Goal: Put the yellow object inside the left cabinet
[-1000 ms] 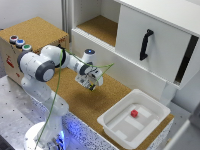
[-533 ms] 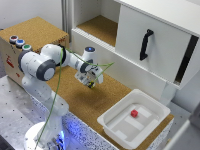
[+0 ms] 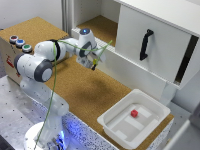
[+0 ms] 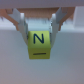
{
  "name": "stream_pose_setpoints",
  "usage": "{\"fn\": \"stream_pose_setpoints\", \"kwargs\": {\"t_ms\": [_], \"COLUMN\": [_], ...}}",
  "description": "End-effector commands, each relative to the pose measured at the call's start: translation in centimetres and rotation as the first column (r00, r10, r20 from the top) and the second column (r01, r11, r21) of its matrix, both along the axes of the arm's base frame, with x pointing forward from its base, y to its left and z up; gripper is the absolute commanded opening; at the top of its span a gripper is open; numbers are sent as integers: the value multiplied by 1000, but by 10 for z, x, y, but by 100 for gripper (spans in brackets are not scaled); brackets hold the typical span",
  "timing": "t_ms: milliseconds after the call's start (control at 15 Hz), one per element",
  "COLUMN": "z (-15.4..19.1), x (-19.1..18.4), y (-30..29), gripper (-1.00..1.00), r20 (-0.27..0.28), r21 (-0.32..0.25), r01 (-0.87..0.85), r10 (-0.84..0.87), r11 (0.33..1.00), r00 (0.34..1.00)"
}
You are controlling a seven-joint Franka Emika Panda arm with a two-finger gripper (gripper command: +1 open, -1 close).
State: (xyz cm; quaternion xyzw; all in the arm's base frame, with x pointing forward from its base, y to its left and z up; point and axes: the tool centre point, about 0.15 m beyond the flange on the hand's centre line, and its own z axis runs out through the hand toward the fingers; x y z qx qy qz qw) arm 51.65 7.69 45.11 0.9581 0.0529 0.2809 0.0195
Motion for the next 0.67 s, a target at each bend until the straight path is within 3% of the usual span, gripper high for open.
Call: {"fn": "stream_pose_setpoints", "kwargs": {"t_ms": [0,133,333,600], "z": [65,71,62,39], "x": [103,133,177,203], "y": [37,45,53,59], "gripper": [-100,-100,-100,-100], "r20": [6,16,-13,-52], "r21": [-93,-96,-84,-36], "r01": [-37,-44,-30,23], "r10": [38,46,29,-25], "r11": [995,994,996,999], "r00": [999,999,999,998]}}
